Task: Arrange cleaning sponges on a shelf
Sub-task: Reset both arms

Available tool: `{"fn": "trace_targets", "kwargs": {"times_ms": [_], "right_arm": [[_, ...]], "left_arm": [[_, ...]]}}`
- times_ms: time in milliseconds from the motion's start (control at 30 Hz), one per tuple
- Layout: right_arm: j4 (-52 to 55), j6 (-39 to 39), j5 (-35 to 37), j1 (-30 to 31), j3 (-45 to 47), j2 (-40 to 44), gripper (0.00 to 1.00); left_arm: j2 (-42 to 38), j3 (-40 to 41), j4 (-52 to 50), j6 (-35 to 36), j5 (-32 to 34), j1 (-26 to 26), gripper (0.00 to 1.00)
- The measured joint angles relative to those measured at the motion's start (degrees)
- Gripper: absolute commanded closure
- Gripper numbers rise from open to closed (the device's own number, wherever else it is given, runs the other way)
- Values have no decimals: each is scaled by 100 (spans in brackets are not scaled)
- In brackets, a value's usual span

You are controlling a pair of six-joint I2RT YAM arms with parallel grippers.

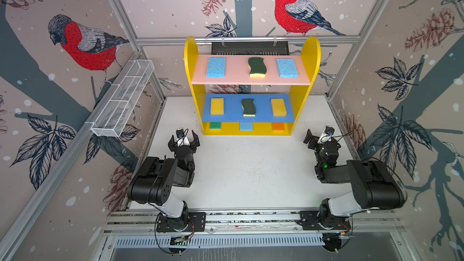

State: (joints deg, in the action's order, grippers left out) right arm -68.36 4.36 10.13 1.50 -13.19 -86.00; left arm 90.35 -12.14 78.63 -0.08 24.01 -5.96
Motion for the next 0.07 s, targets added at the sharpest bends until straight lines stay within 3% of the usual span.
{"fn": "trace_targets", "kwargs": {"times_ms": [67], "right_arm": [[0, 0, 0, 2, 0, 0, 0]], "left_arm": [[0, 0, -2, -2, -2, 4, 2]]}}
